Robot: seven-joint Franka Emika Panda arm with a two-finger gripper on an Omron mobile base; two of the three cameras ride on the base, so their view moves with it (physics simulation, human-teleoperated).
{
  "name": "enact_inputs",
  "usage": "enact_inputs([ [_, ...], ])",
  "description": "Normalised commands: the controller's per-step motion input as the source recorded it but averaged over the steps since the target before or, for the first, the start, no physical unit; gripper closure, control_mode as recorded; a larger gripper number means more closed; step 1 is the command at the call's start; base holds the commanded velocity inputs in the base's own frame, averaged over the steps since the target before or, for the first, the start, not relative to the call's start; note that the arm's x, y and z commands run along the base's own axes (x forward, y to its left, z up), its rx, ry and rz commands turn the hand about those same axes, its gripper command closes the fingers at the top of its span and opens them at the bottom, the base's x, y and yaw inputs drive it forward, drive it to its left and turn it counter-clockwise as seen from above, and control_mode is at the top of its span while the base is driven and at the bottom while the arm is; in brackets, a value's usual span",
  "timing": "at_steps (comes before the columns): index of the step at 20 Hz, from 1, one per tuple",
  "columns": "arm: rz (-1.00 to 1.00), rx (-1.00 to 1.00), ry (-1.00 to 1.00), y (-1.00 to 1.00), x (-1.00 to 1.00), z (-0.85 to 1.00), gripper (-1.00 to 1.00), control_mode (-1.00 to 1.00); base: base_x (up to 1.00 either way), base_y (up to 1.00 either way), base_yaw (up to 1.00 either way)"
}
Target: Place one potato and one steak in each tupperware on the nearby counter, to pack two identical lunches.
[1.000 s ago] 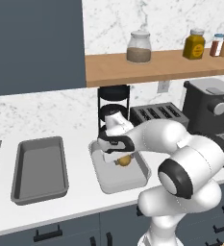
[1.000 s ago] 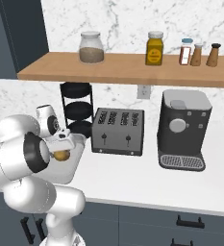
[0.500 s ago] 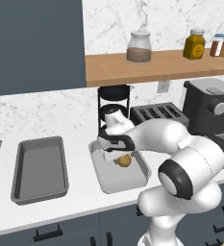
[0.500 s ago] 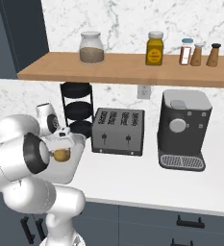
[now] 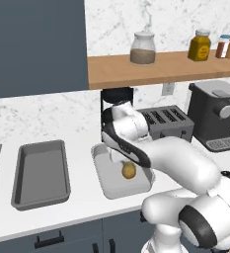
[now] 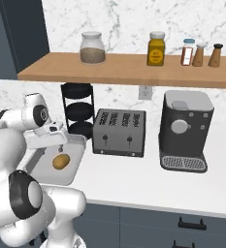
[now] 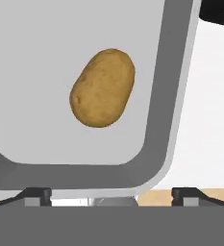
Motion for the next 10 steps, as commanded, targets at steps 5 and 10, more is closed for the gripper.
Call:
enact_inputs([
  [5, 0.0, 0.17, 0.05, -0.42, -0.96, 0.37, -1.0, -1.0, 0.0, 0.0, 0.0],
  [10, 0.0, 0.22, 0.07, -0.86, -0.93, 0.21, -1.0, -1.0, 0.0, 0.0, 0.0],
])
